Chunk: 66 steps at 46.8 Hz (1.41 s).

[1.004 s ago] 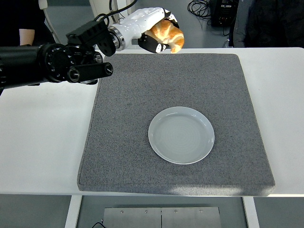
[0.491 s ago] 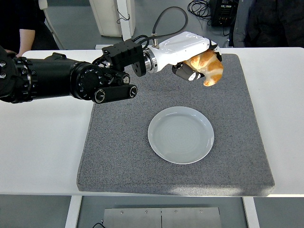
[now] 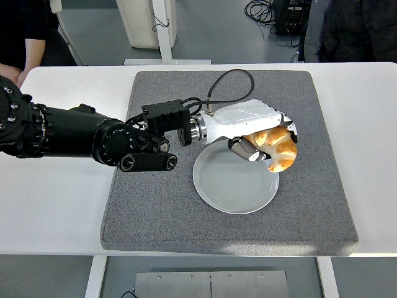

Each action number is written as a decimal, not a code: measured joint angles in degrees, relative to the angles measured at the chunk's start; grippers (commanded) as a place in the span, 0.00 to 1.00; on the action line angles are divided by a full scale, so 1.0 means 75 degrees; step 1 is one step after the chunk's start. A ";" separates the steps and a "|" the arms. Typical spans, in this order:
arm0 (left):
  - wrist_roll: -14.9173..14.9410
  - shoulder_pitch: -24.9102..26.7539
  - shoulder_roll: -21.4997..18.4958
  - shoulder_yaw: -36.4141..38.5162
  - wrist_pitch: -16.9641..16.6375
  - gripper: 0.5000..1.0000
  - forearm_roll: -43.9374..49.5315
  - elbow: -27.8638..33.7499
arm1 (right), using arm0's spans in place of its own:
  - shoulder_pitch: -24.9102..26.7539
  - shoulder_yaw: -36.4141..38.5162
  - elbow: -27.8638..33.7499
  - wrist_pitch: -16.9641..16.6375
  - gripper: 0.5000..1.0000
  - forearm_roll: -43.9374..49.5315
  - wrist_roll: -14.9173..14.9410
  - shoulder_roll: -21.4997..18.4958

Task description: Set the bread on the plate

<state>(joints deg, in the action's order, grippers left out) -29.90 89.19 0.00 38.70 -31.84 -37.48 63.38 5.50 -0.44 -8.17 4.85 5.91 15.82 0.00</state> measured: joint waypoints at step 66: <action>-0.0051 -0.1586 -0.0644 -0.0036 -0.0090 0.13 -0.0805 -0.0601 | -0.0005 0.0000 -0.0001 -0.0001 1.00 -0.0003 0.0000 0.0000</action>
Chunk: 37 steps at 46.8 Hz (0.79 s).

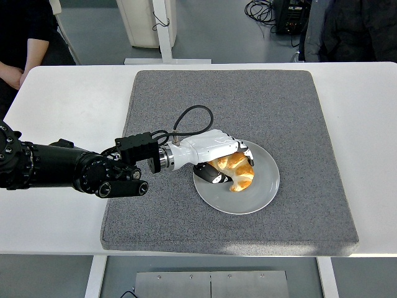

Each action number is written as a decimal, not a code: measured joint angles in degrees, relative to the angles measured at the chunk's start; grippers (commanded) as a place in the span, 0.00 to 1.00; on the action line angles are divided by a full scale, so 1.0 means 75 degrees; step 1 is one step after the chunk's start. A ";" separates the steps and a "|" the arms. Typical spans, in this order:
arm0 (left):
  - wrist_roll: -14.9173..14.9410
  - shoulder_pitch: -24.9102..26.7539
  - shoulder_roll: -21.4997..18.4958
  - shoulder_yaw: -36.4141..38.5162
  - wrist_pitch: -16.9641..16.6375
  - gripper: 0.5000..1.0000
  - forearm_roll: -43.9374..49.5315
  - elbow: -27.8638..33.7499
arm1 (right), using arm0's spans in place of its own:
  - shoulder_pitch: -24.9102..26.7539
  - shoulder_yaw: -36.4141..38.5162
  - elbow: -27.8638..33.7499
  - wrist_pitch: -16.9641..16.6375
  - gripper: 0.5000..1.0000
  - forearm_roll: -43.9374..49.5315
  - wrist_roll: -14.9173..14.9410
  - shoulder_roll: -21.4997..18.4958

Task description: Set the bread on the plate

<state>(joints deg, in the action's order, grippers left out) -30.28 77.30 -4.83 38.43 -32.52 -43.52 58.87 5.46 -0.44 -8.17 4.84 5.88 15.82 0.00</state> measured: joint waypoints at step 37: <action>0.0050 -0.0033 0.0022 -0.0090 0.0011 0.50 0.0116 -0.0012 | -0.0001 0.0000 -0.0001 0.0000 1.00 0.0002 0.0000 0.0000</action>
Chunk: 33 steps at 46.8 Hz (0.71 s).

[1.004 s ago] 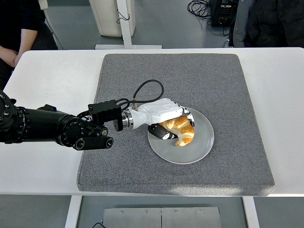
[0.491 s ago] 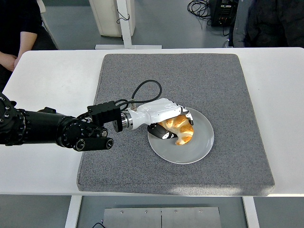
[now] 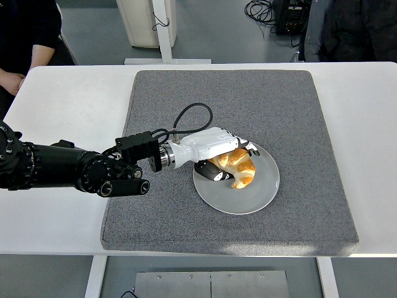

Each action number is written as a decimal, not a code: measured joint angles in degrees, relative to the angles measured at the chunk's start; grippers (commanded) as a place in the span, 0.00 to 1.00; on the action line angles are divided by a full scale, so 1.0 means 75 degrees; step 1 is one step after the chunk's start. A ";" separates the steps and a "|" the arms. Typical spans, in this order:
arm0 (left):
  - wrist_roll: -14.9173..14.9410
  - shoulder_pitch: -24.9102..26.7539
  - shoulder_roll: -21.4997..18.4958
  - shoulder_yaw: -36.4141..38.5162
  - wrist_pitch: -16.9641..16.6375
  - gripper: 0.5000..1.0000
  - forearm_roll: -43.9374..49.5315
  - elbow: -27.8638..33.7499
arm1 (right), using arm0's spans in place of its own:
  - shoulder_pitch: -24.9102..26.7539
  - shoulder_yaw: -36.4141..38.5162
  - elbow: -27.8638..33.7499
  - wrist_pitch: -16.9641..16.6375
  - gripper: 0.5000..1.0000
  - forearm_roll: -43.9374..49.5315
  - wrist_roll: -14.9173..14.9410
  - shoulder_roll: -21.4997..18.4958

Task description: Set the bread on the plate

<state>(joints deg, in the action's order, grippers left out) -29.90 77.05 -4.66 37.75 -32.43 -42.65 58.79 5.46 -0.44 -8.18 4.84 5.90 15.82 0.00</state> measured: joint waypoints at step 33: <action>0.0001 -0.0329 -0.0034 -0.0495 0.0012 0.90 0.0003 0.0001 | 0.0001 0.0000 0.0001 0.0003 1.00 -0.0001 0.0000 0.0000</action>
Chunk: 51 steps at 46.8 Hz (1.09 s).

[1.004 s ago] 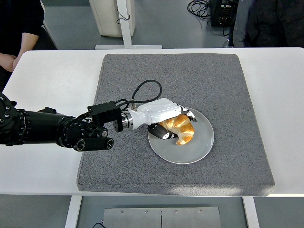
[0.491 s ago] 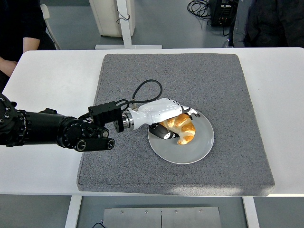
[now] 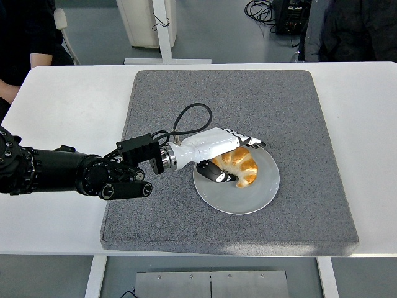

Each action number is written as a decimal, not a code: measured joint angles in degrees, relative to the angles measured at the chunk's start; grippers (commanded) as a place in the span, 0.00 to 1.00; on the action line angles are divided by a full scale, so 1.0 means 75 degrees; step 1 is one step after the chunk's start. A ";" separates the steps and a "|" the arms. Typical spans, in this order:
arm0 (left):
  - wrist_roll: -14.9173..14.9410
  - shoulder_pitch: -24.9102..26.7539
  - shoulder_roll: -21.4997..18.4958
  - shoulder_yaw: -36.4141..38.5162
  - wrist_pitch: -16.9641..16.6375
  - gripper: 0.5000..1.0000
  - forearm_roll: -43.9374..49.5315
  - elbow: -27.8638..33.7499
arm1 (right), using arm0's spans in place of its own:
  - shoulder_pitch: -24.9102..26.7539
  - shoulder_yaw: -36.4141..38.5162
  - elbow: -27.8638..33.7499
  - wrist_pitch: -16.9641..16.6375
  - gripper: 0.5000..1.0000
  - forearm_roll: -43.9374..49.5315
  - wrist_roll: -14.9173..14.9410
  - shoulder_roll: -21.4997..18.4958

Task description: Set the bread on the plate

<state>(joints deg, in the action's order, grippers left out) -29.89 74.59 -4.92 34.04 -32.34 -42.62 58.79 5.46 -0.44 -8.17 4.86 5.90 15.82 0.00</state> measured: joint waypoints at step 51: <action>0.1081 0.0084 -0.0177 -0.4035 0.1121 0.95 0.3401 -0.0373 | 0.0001 0.0000 -0.0013 0.0000 1.00 -0.0001 0.0000 0.0000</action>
<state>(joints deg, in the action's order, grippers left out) -21.78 75.22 -6.25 3.77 -23.93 -17.12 55.99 5.47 -0.44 -8.27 4.86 5.89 15.82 0.00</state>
